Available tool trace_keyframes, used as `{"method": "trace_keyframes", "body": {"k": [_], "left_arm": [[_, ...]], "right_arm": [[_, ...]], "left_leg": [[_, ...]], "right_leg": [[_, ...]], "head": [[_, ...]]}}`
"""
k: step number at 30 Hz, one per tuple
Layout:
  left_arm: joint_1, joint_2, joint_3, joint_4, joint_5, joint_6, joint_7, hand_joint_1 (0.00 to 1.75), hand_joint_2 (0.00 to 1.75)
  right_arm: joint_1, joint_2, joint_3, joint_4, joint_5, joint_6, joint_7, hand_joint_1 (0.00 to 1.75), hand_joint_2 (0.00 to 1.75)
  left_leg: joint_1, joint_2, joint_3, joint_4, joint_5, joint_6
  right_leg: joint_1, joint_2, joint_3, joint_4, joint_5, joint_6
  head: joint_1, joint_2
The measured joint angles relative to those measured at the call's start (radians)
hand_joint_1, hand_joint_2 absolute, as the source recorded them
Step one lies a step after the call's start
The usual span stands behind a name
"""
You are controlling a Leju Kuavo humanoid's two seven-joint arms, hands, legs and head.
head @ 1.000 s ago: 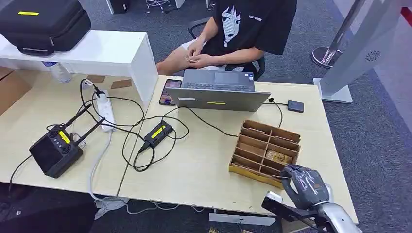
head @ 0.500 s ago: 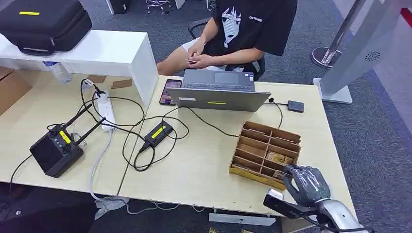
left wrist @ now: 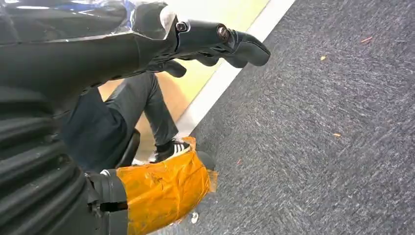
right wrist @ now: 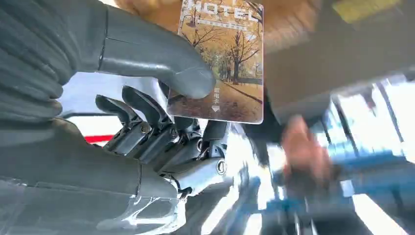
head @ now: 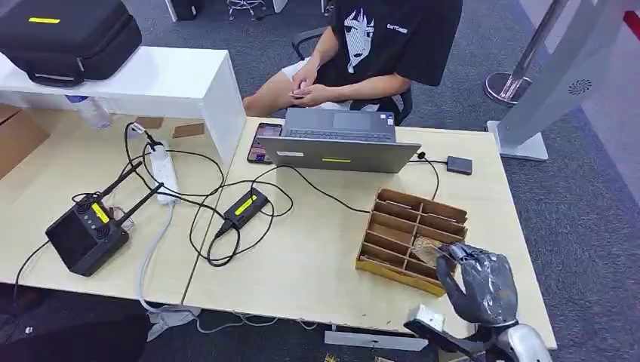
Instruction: Pass the card to the sensor for recognition and then transmit it.
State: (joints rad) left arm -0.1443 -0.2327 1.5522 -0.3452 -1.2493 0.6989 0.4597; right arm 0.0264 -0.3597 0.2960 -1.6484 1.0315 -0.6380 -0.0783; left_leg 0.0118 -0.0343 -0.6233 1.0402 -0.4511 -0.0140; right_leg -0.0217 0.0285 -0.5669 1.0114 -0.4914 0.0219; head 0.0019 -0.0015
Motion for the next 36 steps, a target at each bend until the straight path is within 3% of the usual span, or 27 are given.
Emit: {"method": "trace_keyframes", "body": {"k": [2,8,10,12,14,16,22,30,36], "left_arm": [[0.000,-0.003,0.000,0.000,-0.005,0.000,-0.003,0.00,1.75],[0.000,-0.016,0.000,-0.015,-0.032,0.000,-0.018,0.00,1.75],[0.001,-0.019,0.000,-0.018,-0.040,0.000,-0.019,0.00,1.75],[-0.001,-0.020,0.000,-0.018,-0.043,0.000,-0.013,0.00,1.75],[-0.001,-0.019,0.000,-0.018,-0.059,0.000,-0.011,0.00,1.75],[-0.005,-0.018,0.000,-0.018,-0.075,0.000,-0.015,0.00,1.75],[-0.015,-0.014,0.000,-0.018,-0.114,0.000,-0.044,0.00,1.75],[-0.016,-0.005,-0.005,-0.016,-0.141,0.000,-0.055,0.00,1.75],[-0.016,0.000,-0.010,-0.013,-0.143,0.000,-0.063,0.00,1.75]], "right_arm": [[0.017,0.038,-0.018,-0.042,-0.019,-0.043,-0.067,1.75,1.75],[0.065,0.271,-0.185,-0.200,-0.220,-0.056,-0.476,1.75,1.75],[0.072,0.335,-0.235,-0.238,-0.274,-0.056,-0.530,1.75,1.75],[0.066,0.353,-0.231,-0.242,-0.247,-0.052,-0.485,1.75,1.75],[0.010,0.353,-0.180,-0.219,-0.207,-0.026,-0.404,1.75,1.75],[-0.094,0.352,-0.098,-0.163,-0.177,0.000,-0.310,1.75,1.75],[-0.401,0.365,0.080,0.028,-0.206,0.092,-0.126,1.75,1.75],[-0.757,0.396,0.167,0.336,-0.179,0.218,0.027,1.75,1.75],[-0.902,0.410,0.191,0.546,-0.123,0.256,0.083,1.75,1.75]], "left_leg": [[0.000,0.000,0.000,0.000,0.000,0.000],[0.000,0.000,0.000,0.000,0.000,0.000],[0.000,0.000,0.000,-0.001,0.000,0.000],[0.000,0.001,0.000,-0.001,0.000,0.000],[0.000,0.003,-0.002,-0.001,0.000,0.000],[0.000,0.007,0.000,-0.001,0.001,-0.001],[0.000,0.004,-0.001,-0.001,0.006,-0.001],[0.000,0.002,-0.001,0.000,0.008,-0.001],[0.000,0.001,-0.002,0.000,0.008,-0.001]], "right_leg": [[0.000,0.000,0.000,0.000,0.000,0.000],[0.000,0.000,0.000,0.000,-0.001,-0.001],[0.000,0.000,0.000,0.000,-0.001,-0.001],[0.000,0.000,0.001,0.000,-0.001,-0.001],[0.000,0.002,0.000,0.001,0.000,-0.001],[0.000,0.006,-0.002,0.001,0.003,-0.001],[0.000,0.005,-0.002,0.001,0.006,-0.001],[0.000,0.004,-0.002,0.002,0.007,0.000],[0.000,0.002,-0.002,0.002,0.007,0.000]], "head": [[0.000,0.000],[0.000,0.000],[0.000,0.000],[0.001,0.000],[0.001,0.000],[0.000,0.000],[0.001,0.000],[0.001,0.000],[0.000,0.000]]}}
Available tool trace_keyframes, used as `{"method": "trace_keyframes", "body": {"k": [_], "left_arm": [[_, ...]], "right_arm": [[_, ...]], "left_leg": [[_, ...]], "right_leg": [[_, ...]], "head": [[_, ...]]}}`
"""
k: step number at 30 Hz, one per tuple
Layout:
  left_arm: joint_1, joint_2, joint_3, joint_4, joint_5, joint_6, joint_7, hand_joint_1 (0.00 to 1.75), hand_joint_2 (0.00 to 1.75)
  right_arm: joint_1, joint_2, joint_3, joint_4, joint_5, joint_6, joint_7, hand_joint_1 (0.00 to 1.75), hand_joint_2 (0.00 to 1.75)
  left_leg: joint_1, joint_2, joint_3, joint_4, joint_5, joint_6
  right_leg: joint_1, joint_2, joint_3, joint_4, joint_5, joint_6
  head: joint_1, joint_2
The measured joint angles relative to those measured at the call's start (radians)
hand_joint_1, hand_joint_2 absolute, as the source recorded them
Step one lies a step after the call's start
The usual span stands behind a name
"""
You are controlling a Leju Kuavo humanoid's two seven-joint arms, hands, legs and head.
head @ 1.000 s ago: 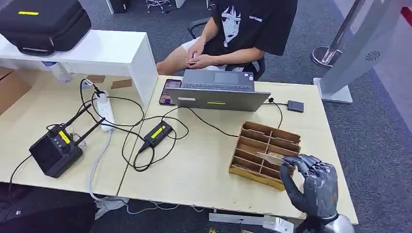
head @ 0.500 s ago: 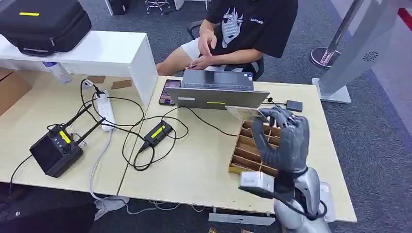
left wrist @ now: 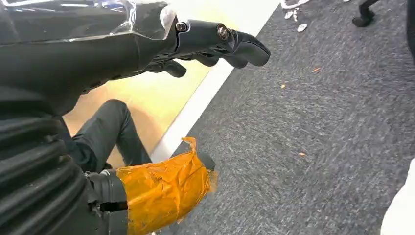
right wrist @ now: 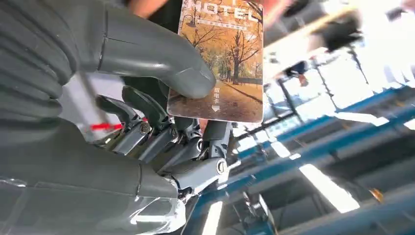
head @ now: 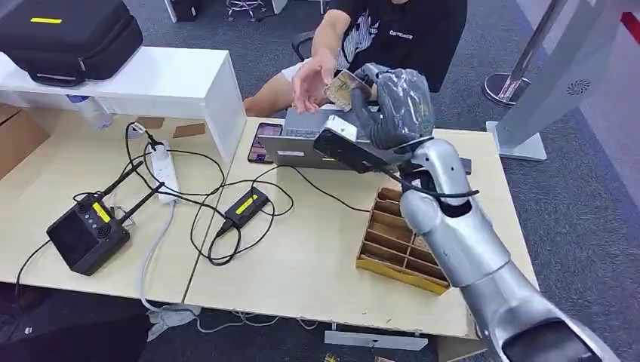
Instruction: Pass the card to the sensor for recognition and then transmit it.
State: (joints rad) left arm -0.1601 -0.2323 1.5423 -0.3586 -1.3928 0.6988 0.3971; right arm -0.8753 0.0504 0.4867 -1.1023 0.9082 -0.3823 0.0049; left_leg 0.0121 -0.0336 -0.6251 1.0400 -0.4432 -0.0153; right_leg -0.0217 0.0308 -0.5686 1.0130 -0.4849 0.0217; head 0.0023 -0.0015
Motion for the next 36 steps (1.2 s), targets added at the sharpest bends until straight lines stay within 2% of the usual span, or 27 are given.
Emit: {"method": "trace_keyframes", "body": {"k": [4,8,10,11,12,16,18,23,31,36], "left_arm": [[0.000,0.001,0.000,0.000,0.000,0.000,0.000,0.00,1.75],[0.000,0.002,0.000,0.002,-0.003,0.000,0.000,0.00,1.75],[0.000,0.004,0.000,0.005,-0.003,0.000,0.000,0.00,1.75],[0.000,0.005,0.000,0.006,-0.004,0.000,0.000,0.00,1.75],[0.000,0.005,0.000,0.006,-0.004,0.000,0.000,0.00,1.75],[-0.001,0.008,0.001,0.008,-0.004,0.000,-0.010,0.00,1.75],[-0.001,0.009,0.002,0.008,-0.003,0.000,-0.013,0.00,1.75],[-0.001,0.009,0.004,0.008,0.011,0.000,-0.016,0.00,1.75],[0.001,0.009,0.008,0.008,0.034,0.000,-0.016,0.00,1.75],[0.004,0.009,0.010,0.008,0.039,0.000,-0.020,0.00,1.75]], "right_arm": [[-0.044,0.005,0.019,0.103,0.025,0.020,0.016,1.75,1.75],[-0.069,0.015,0.039,0.184,0.022,0.071,0.012,1.75,1.75],[-0.076,0.023,0.042,0.217,-0.009,0.096,-0.013,1.43,1.75],[-0.078,0.028,0.044,0.229,-0.026,0.107,-0.028,0.00,1.75],[-0.078,0.032,0.044,0.237,-0.047,0.123,-0.046,0.00,1.75],[-0.069,0.050,0.041,0.246,-0.273,0.270,-0.220,0.00,1.75],[-0.056,0.055,0.037,0.239,-0.354,0.322,-0.260,0.00,1.75],[-0.007,0.057,0.015,0.174,-0.511,0.392,-0.318,0.00,1.75],[0.092,0.032,-0.021,-0.018,-0.715,0.456,-0.355,0.00,1.75],[0.197,-0.013,-0.098,-0.183,-1.070,0.568,-0.365,0.00,1.75]], "left_leg": [[0.000,0.000,0.000,0.000,0.000,0.000],[0.000,0.000,0.000,0.000,0.000,0.000],[0.000,0.000,0.000,0.000,0.000,0.000],[0.000,0.000,0.000,0.000,0.000,0.000],[0.000,0.000,0.000,0.000,0.000,0.000],[0.000,0.001,0.000,0.000,0.000,0.000],[0.000,0.000,0.000,0.000,-0.001,0.000],[0.000,0.000,0.000,0.000,-0.001,0.000],[0.000,0.000,0.000,0.000,-0.001,0.000],[0.000,-0.001,-0.001,0.000,-0.001,0.000]], "right_leg": [[0.000,0.000,0.000,0.000,0.000,0.000],[0.000,0.000,0.000,0.000,0.000,0.000],[0.000,0.000,-0.001,0.000,0.000,0.000],[0.000,0.000,-0.001,0.000,0.000,0.000],[0.000,0.000,-0.001,0.000,0.000,0.000],[0.000,0.001,-0.002,0.000,0.000,0.000],[0.000,0.000,-0.002,0.000,-0.001,0.000],[0.000,0.000,-0.002,0.000,-0.001,0.000],[0.000,0.000,-0.002,-0.001,0.000,0.000],[0.000,-0.002,-0.001,-0.001,-0.001,0.000]], "head": [[0.000,0.000],[0.000,0.000],[0.000,0.000],[0.000,0.000],[0.000,0.000],[0.000,0.000],[0.000,0.000],[0.000,0.000],[0.000,0.000],[0.000,0.000]]}}
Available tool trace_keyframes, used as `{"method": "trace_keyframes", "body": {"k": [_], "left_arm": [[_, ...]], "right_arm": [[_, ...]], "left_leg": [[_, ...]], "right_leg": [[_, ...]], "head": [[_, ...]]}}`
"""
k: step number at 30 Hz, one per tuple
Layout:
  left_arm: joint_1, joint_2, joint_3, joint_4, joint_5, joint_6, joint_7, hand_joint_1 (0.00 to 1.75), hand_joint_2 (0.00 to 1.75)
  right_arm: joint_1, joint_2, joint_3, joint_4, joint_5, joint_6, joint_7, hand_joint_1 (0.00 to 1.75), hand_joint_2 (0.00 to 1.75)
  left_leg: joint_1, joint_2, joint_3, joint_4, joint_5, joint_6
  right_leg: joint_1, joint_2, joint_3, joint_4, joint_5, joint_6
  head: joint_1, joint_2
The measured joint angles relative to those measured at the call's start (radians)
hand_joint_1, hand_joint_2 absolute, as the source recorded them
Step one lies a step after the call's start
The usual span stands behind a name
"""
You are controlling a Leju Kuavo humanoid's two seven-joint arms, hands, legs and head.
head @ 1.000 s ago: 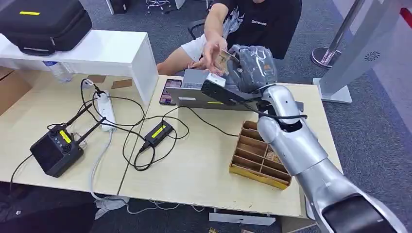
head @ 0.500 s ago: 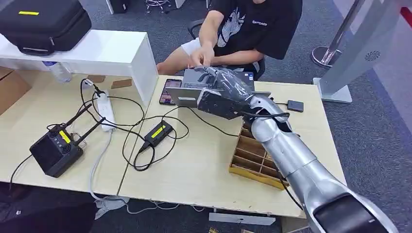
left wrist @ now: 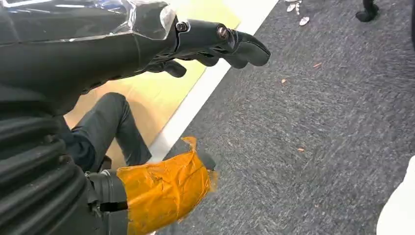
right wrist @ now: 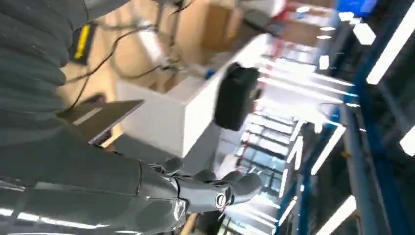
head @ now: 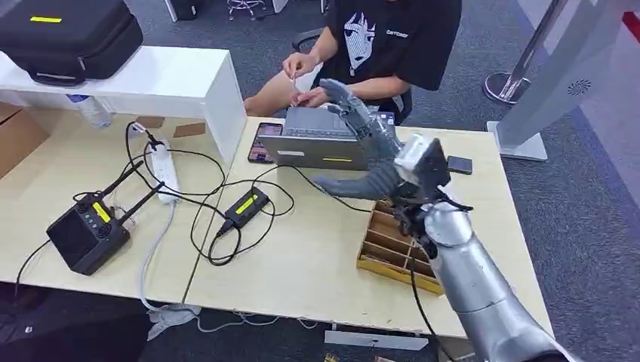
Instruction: Pass the card to the sensor for recognition and then transmit it.
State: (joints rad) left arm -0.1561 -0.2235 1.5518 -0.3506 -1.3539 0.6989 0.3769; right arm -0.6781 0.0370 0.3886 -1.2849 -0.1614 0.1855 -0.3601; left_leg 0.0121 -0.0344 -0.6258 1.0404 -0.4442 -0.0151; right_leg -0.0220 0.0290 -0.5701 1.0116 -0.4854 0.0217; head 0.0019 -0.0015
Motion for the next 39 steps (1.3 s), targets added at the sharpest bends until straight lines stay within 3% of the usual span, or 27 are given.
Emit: {"method": "trace_keyframes", "body": {"k": [3,5,9,10,13,18,21,24,26,35,39], "left_arm": [[0.001,0.000,0.000,0.000,-0.003,0.000,-0.003,0.00,1.75],[0.001,0.000,0.000,0.000,-0.009,0.000,-0.004,0.00,1.75],[0.002,0.000,0.000,0.000,-0.019,0.000,-0.007,0.00,1.75],[0.002,0.000,0.000,0.000,-0.025,0.000,-0.008,0.00,1.75],[0.003,0.000,0.000,0.000,-0.040,0.000,-0.013,0.00,1.75],[0.005,0.000,0.000,0.000,-0.045,0.000,-0.022,0.00,1.75],[0.007,0.000,0.000,0.000,-0.034,0.000,-0.024,0.00,1.75],[0.010,0.000,0.000,0.000,-0.006,0.000,-0.024,0.00,1.75],[0.012,0.000,0.000,0.000,0.008,0.000,-0.024,0.00,1.75],[0.012,0.000,0.000,0.000,0.008,0.000,-0.024,0.00,1.75],[0.012,0.000,0.000,0.000,0.016,0.000,-0.024,0.00,1.75]], "right_arm": [[0.060,-0.024,-0.082,-0.076,-0.259,0.064,0.029,0.00,1.75],[0.096,-0.033,-0.142,-0.115,-0.377,0.070,0.049,0.00,1.75],[0.146,-0.040,-0.241,-0.171,-0.470,0.035,0.074,0.00,1.75],[0.162,-0.039,-0.268,-0.188,-0.499,0.008,0.089,0.00,0.00],[0.217,-0.035,-0.393,-0.242,-0.606,-0.087,0.120,0.00,0.00],[0.317,-0.011,-0.597,-0.304,-0.711,-0.127,0.153,0.00,0.00],[0.395,0.044,-0.705,-0.349,-0.730,-0.190,0.163,0.00,0.00],[0.486,0.134,-0.788,-0.417,-0.733,-0.258,0.176,0.00,0.00],[0.533,0.173,-0.813,-0.447,-0.738,-0.275,0.169,0.00,0.00],[0.533,0.173,-0.813,-0.447,-0.738,-0.275,0.169,0.00,0.00],[0.566,0.200,-0.824,-0.470,-0.748,-0.284,0.159,0.00,0.00]], "left_leg": [[0.000,0.000,0.000,0.000,-0.001,0.001],[0.000,0.000,0.000,0.000,-0.001,0.001],[0.000,0.000,0.000,0.000,-0.001,0.001],[0.000,0.000,0.000,0.000,-0.001,0.001],[0.000,-0.003,-0.001,0.000,-0.001,0.001],[0.000,-0.004,-0.001,0.000,-0.001,0.001],[0.000,-0.003,-0.001,0.000,-0.003,0.001],[0.000,-0.004,-0.001,0.000,-0.003,0.000],[0.000,-0.004,-0.001,-0.001,-0.003,0.000],[0.000,-0.004,-0.001,-0.001,-0.003,0.000],[0.000,-0.004,-0.001,-0.001,-0.003,0.000]], "right_leg": [[0.000,0.000,0.000,0.000,0.000,0.001],[0.000,0.000,0.000,0.000,0.000,0.001],[0.000,0.000,0.000,0.000,0.000,0.001],[0.000,0.000,0.000,0.000,0.000,0.001],[0.000,-0.003,0.001,0.000,-0.001,0.001],[0.000,-0.003,0.001,0.000,-0.001,0.002],[0.000,-0.003,0.001,0.000,-0.002,0.002],[0.000,-0.004,0.001,0.000,-0.004,0.000],[0.000,-0.003,0.000,0.000,-0.004,0.000],[0.000,-0.003,0.000,0.000,-0.004,0.000],[0.000,-0.003,0.000,0.000,-0.005,-0.001]], "head": [[0.000,0.000],[0.000,0.000],[0.000,0.000],[0.000,0.000],[0.000,0.000],[0.001,0.000],[0.000,0.000],[0.000,0.000],[0.000,0.000],[0.000,0.000],[0.000,0.000]]}}
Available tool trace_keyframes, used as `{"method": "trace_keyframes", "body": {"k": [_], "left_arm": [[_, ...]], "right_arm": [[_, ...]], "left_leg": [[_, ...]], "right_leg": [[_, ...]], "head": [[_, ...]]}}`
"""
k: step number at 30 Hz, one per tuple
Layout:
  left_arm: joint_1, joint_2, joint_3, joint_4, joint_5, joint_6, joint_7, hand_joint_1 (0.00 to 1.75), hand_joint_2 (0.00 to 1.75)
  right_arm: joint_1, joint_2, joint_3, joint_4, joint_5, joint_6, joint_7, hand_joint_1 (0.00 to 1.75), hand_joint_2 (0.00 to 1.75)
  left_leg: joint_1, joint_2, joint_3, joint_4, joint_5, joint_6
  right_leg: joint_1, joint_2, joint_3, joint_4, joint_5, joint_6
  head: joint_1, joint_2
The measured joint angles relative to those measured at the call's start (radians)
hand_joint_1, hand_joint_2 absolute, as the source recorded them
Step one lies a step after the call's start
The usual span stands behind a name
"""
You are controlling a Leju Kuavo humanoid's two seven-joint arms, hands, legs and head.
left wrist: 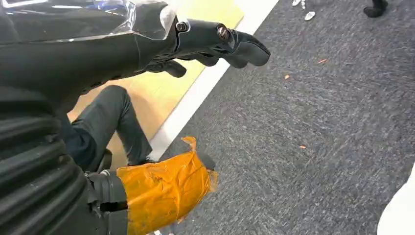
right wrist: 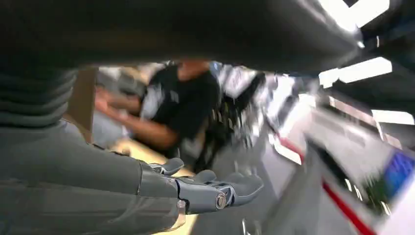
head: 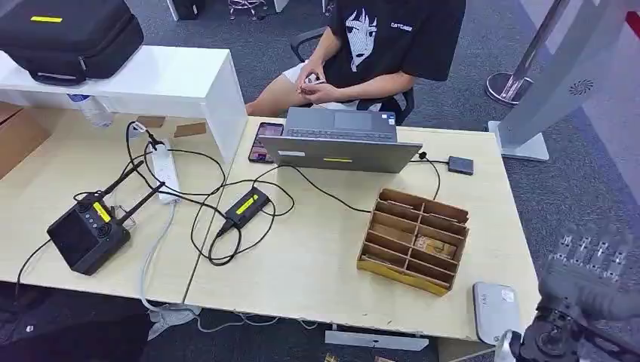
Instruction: Pass the card to the sensor for recognition and then transmit it.
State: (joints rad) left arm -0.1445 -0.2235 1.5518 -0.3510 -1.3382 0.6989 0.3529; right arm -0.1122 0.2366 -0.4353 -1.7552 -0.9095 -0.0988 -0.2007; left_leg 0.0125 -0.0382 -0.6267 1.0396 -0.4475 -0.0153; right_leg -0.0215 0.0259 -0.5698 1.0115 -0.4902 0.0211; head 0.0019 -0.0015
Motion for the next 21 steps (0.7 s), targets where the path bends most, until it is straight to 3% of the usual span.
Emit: {"method": "trace_keyframes", "body": {"k": [3,4,6,8,10,12,15,21], "left_arm": [[0.001,0.000,0.000,0.000,0.008,0.000,0.001,0.00,1.75],[0.001,0.000,0.000,0.000,0.020,0.000,0.003,0.00,1.75],[0.001,0.001,0.000,-0.003,0.042,0.000,0.016,0.00,1.75],[0.000,0.002,0.000,-0.003,0.047,0.000,0.036,0.00,1.75],[-0.001,0.000,0.000,-0.003,-0.009,0.000,0.073,0.00,1.75],[-0.001,-0.002,0.000,-0.003,-0.037,0.000,0.077,0.00,1.75],[-0.001,-0.006,-0.005,-0.002,-0.070,0.000,0.079,0.00,1.75],[-0.002,-0.016,-0.017,-0.001,-0.084,0.000,0.066,0.00,1.75]], "right_arm": [[0.030,0.025,-0.006,-0.027,-0.015,-0.020,-0.015,0.00,0.00],[0.064,0.045,-0.008,-0.053,-0.018,-0.073,-0.042,0.00,0.00],[0.183,0.068,-0.017,-0.099,0.052,-0.290,-0.134,0.00,0.00],[0.275,0.083,-0.047,-0.105,0.054,-0.338,-0.133,0.00,0.00],[0.295,0.090,-0.094,-0.112,0.166,-0.480,-0.252,0.00,0.00],[0.301,0.090,-0.103,-0.133,0.252,-0.543,-0.348,0.00,0.00],[0.308,0.091,-0.126,-0.176,0.438,-0.586,-0.477,0.00,0.00],[0.304,0.091,-0.167,-0.267,0.700,-0.595,-0.500,0.00,0.00]], "left_leg": [[0.000,0.000,0.000,0.000,0.000,0.000],[0.000,0.000,0.000,0.000,0.000,0.000],[0.000,0.000,0.000,0.000,-0.002,0.001],[-0.001,0.001,0.000,0.000,-0.003,0.001],[-0.001,0.001,0.001,0.000,-0.003,0.001],[-0.001,0.002,0.001,0.000,-0.003,0.001],[-0.001,0.002,0.001,0.000,-0.003,0.001],[-0.001,0.002,0.001,0.000,-0.004,0.001]], "right_leg": [[0.000,0.000,0.000,0.000,0.000,0.000],[0.000,0.000,0.000,0.000,-0.001,0.000],[-0.001,-0.001,0.001,0.000,-0.001,0.001],[-0.001,0.000,0.000,0.000,-0.002,0.001],[-0.001,0.000,0.001,0.000,-0.002,0.001],[-0.001,0.001,0.001,0.000,-0.002,0.001],[-0.001,0.001,0.001,0.000,-0.002,0.001],[-0.001,0.001,0.001,0.000,-0.002,0.001]], "head": [[0.000,0.000],[0.001,0.000],[0.000,0.000],[0.000,0.000],[0.000,0.000],[0.000,0.000],[0.000,0.000],[0.001,0.000]]}}
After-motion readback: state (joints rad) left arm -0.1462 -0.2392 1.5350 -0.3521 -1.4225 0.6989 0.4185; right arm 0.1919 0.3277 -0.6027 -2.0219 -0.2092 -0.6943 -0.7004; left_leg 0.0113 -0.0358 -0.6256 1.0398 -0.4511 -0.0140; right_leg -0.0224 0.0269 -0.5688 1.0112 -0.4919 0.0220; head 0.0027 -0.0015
